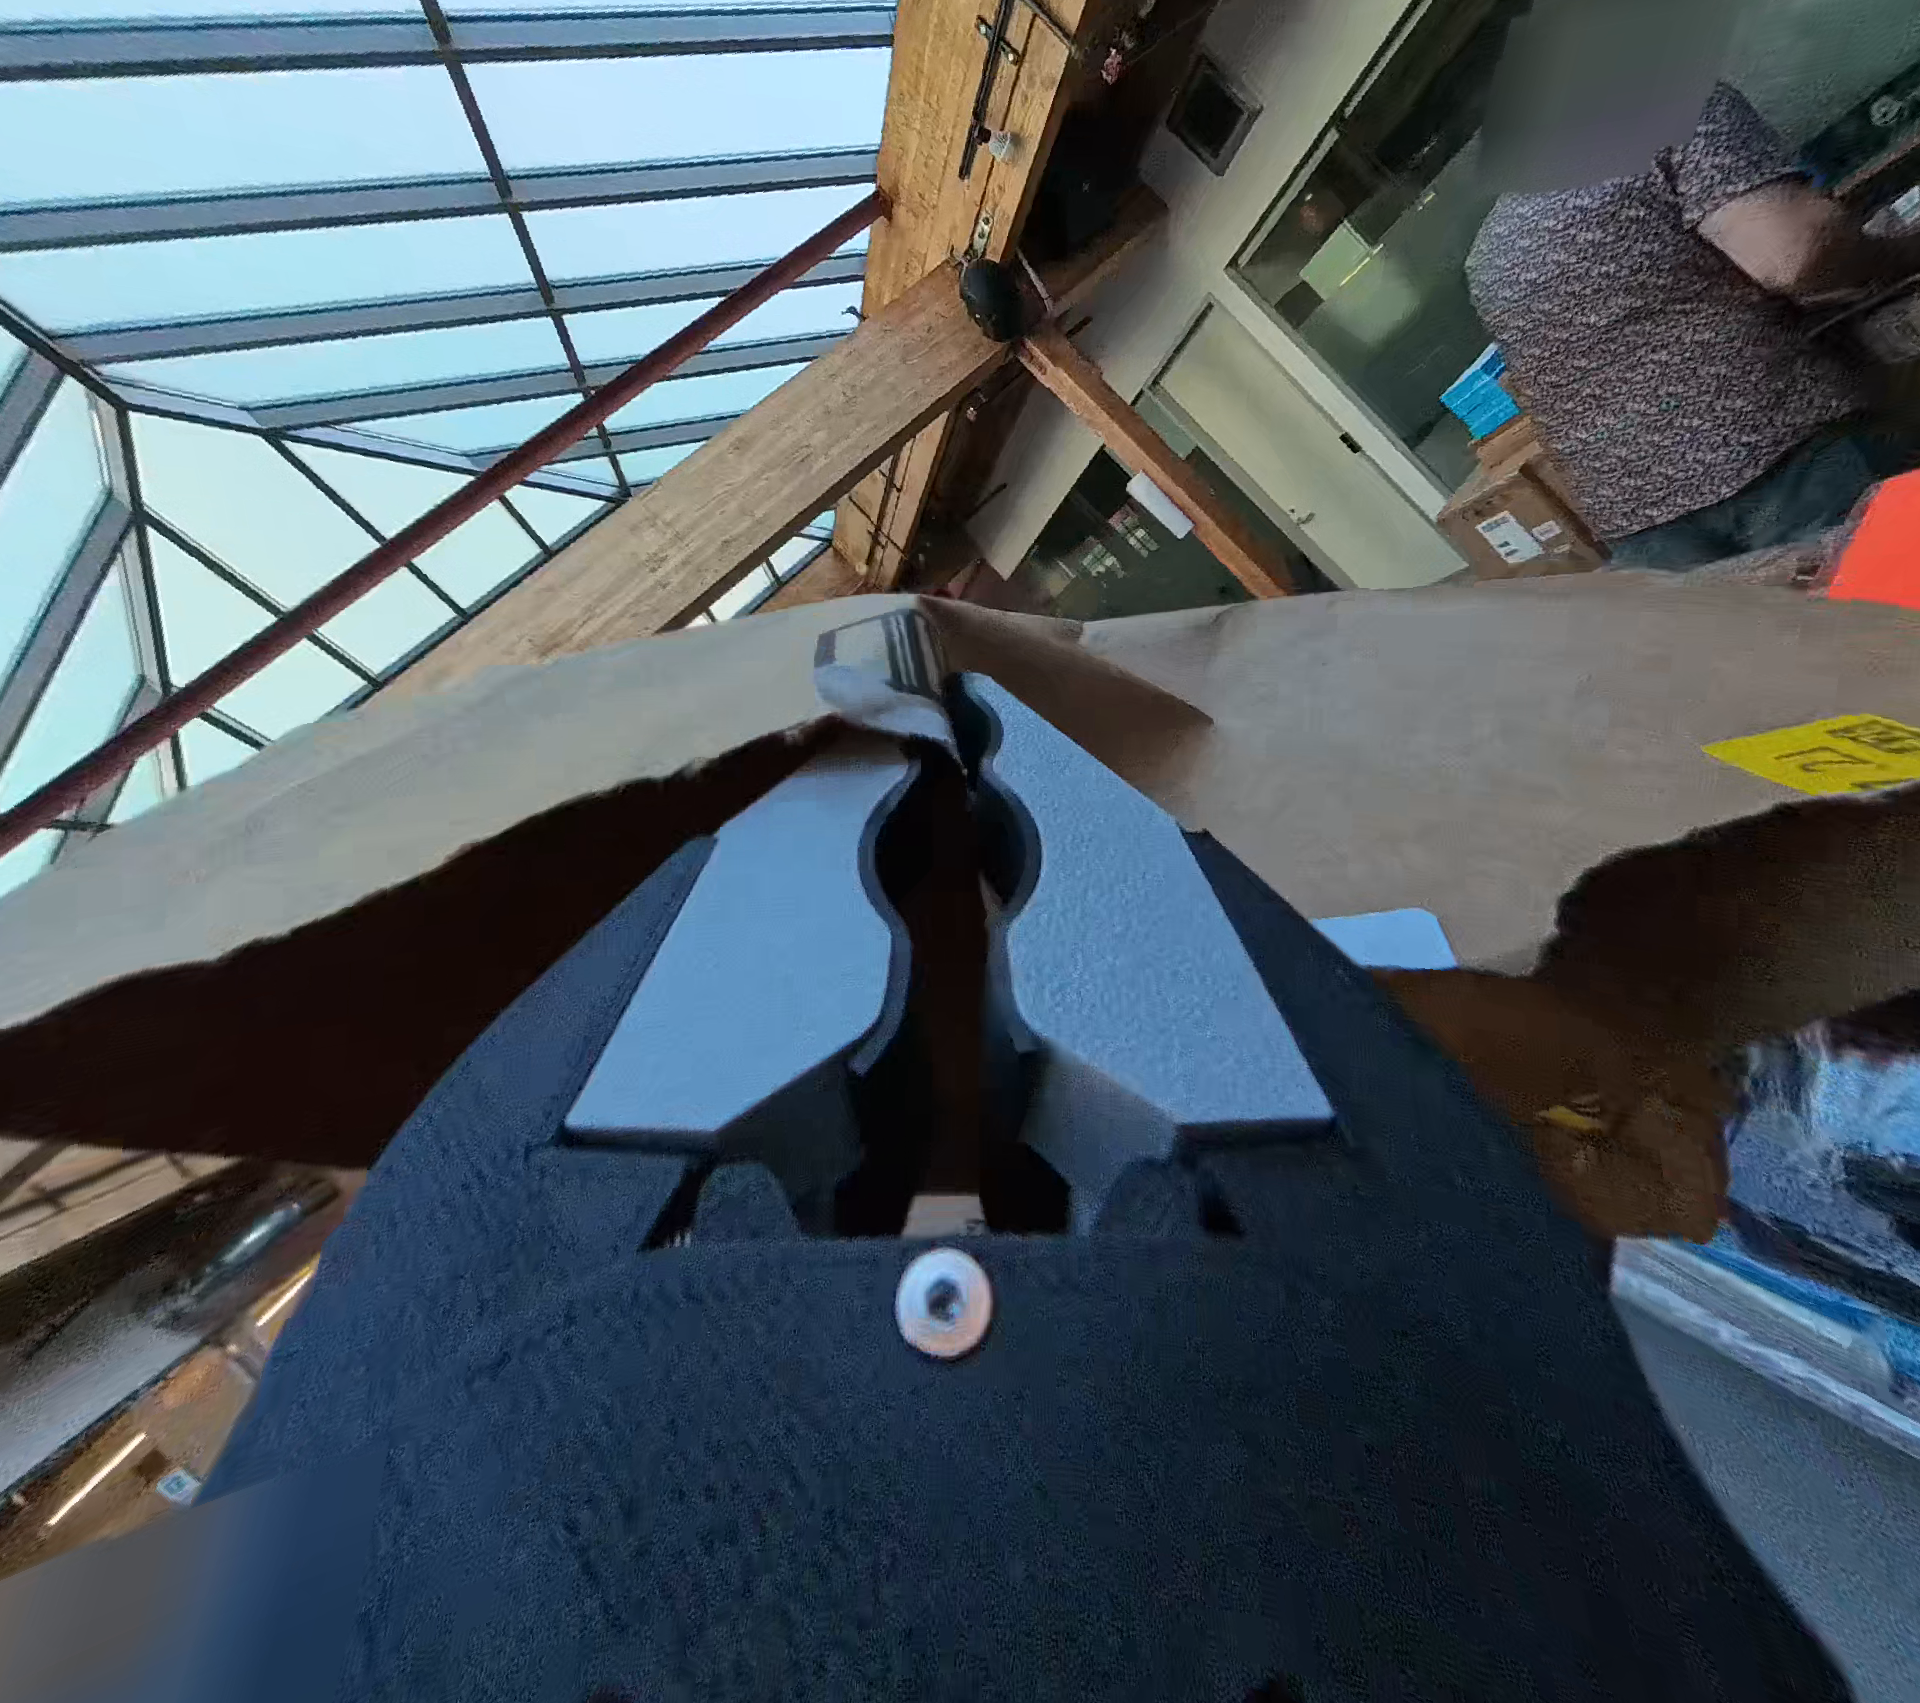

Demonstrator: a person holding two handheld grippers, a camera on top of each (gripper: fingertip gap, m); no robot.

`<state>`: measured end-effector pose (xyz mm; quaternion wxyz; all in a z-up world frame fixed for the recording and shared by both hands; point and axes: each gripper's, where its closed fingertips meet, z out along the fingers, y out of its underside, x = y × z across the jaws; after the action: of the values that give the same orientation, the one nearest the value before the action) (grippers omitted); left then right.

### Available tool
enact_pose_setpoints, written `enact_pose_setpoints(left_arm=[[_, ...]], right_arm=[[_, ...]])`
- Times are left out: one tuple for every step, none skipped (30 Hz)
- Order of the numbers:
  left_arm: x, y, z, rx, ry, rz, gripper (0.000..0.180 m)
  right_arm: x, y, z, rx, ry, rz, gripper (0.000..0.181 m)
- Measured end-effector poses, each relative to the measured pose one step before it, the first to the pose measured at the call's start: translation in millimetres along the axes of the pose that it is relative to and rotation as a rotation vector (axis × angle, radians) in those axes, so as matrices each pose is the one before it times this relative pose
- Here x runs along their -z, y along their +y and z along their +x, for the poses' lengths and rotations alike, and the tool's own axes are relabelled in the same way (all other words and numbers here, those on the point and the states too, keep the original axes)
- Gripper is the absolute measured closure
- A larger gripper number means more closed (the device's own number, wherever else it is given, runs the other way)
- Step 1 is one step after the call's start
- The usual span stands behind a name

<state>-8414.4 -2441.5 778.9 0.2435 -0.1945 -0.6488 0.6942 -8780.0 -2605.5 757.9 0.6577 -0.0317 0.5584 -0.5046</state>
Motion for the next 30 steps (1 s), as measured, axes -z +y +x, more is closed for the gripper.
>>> enact_pose_setpoints(left_arm=[[-11.22, 20.74, -2.1, -0.0044, 0.0407, -0.0316, 0.087], [-11.38, 20.65, -3.18, -0.0036, 0.0402, -0.0254, 0.083], [-11.5, 21.41, -4.41, -0.0077, 0.0377, -0.0237, 0.076], [-11.06, 21.27, -6.98, -0.0103, 0.0284, -0.024, 0.07], [-10.97, 17.86, -10.31, -0.0084, 0.0174, -0.0031, 0.065], [-11.42, 13.04, -12.82, 0.0061, 0.013, 0.026, 0.059], [-12.17, 10.0, -14.74, 0.025, 0.0184, 0.0281, 0.055], [-12.67, 7.46, -18.25, 0.0443, 0.0189, 0.0172, 0.052], [-11.54, 3.09, -23.84, 0.0671, 0.0041, 0.0125, 0.052], [-9.02, -4.15, -25.68, 0.0766, 0.0039, 0.0267, 0.054], [-7.1, -10.56, -23.33, 0.0643, 0.0133, 0.045, 0.058], [-7.21, -11.63, -21.41, 0.0406, 0.0067, 0.0383, 0.061], [-9.56, -7.06, -20.49, 0.0199, -0.0126, 0.0024, 0.064], [-13.37, -0.23, -19.01, 0.0063, -0.0226, -0.0448, 0.065], [-16.92, 4.01, -16.35, 0.0062, -0.0157, -0.0717, 0.066], [-18.71, 3.25, -14.05, 0.0055, -0.0136, -0.0674, 0.067], [-19.4, 0.44, -16.34, -0.0034, -0.03, -0.0495, 0.068], [-19.52, -1.52, -16.54, -0.0011, -0.0311, -0.0341, 0.068], [-19.26, -1.99, -13.63, -0.0029, -0.0126, -0.0254, 0.068], [-18.82, 0.3, -12.27, 0.0016, -0.0028, -0.0316, 0.066], [-16.78, 1.63, -10.81, 0.0098, 0.0016, -0.0322, 0.066], [-14.7, -1.1, -4.63, 0.0119, 0.0345, -0.0106, 0.064], [-11.61, -2.52, 0.32, 0.0103, 0.0635, 0.0042, 0.087], [-9.89, -2.56, 5.31, 0.0031, 0.0917, 0.0142, 0.125], [-7.78, -3.06, 4.02, 0.0101, 0.0723, 0.0128, 0.141], [-5.86, -4.1, 0.01, 0.0169, 0.0287, 0.0179, 0.145], [-3.31, -4.7, 0.21, 0.019, 0.0099, 0.0181, 0.152], [-0.71, -3.94, 4.41, 0.0301, 0.0183, 0.0031, 0.159], [2.38, -3.04, 9.06, 0.0474, 0.0253, -0.0141, 0.161], [5.78, -3.46, 11.6, 0.0544, 0.0199, -0.0163, 0.163]], right_arm=[[-19.93, -0.47, 14.43, 0.0015, 0.0043, -0.0234, 0.181], [-20.05, -1.23, 10.3, 0.0221, 0.0123, -0.0236, 0.181], [-20.79, -2.64, 7.29, 0.0309, 0.0117, -0.0168, 0.181], [-20.48, -4.91, 5.0, 0.0133, 0.0126, -0.0178, 0.181], [-19.7, -8.12, 9.36, -0.0231, 0.0136, -0.0034, 0.181], [-18.77, -12.05, 16.45, -0.0453, 0.0235, 0.0193, 0.181], [-11.31, -15.25, 20.48, -0.078, 0.0461, 0.0495, 0.181], [-11.38, -16.81, 22.84, -0.0852, 0.051, 0.0576, 0.181], [-11.36, -14.24, 27.52, -0.0904, 0.0635, 0.0438, 0.181], [-8.41, -10.31, 29.03, -0.0801, 0.0798, 0.022, 0.181], [-12.47, -6.38, 29.18, -0.055, 0.0834, -0.0085, 0.181], [-10.01, -4.46, 23.95, -0.0436, 0.0621, -0.0217, 0.181], [-12.06, -6.02, 16.59, -0.0416, 0.0222, -0.0172, 0.181], [-10.54, -5.7, 10.22, -0.0221, -0.0028, -0.028, 0.181], [-7.75, -7.37, 9.71, -0.0138, 0.0128, -0.0245, 0.181], [-1.93, -9.61, 6.54, -0.0053, 0.0109, -0.0154, 0.181], [-5.05, -10.65, 3.29, -0.0116, -0.002, -0.0172, 0.181], [-4.16, -10.51, 0.28, -0.0119, -0.0112, -0.0201, 0.181], [-1.4, -8.28, -1.62, -0.0092, -0.017, -0.0265, 0.181], [-3.07, -8.25, -2.07, 0.0005, -0.0166, -0.0199, 0.181], [-2.2, -8.91, -0.71, 0.0042, -0.0093, -0.0068, 0.181], [-1.14, -5.56, -1.2, 0.0104, -0.0115, -0.0169, 0.181], [-3.54, -2.43, -1.26, 0.0119, -0.0114, -0.0363, 0.181], [-2.77, -1.68, -0.62, 0.0023, -0.0069, -0.0345, 0.181], [-1.8, -3.46, -1.25, -0.0026, -0.0076, -0.018, 0.181], [1.38, -3.66, -2.45, -0.0131, -0.0089, -0.0124, 0.181], [0.59, -2.91, -5.33, -0.0184, -0.0122, -0.018, 0.181], [2.37, -2.17, -8.6, 0.008, -0.0063, -0.023, 0.181], [4.15, -2.15, -8.94, 0.0288, 0.0119, -0.0182, 0.181], [7.08, 1.33, -8.36, 0.0412, 0.0315, -0.0416, 0.181]])
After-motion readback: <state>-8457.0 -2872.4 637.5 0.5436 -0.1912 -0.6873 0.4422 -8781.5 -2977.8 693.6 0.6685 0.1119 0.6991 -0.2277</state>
